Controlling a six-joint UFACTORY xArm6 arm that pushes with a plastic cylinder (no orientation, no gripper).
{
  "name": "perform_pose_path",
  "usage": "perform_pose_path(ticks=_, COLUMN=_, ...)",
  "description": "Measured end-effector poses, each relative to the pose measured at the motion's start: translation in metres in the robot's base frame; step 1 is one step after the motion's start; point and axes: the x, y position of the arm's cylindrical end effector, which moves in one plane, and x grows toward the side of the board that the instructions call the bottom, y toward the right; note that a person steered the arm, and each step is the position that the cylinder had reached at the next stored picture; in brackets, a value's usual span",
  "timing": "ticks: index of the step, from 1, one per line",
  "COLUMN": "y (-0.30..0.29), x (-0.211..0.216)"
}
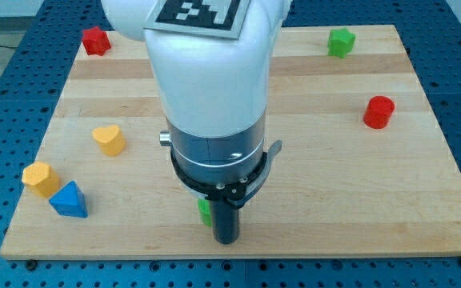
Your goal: Move the blue triangle towards the bottom right of the board
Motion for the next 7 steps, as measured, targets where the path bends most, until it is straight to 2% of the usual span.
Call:
perform_pose_path(ticks=5, y=-0.004, x=0.000)
perform_pose_path(ticks=6, y=-0.033, x=0.002)
perform_pose_path(ticks=7, y=-0.104, x=0.009)
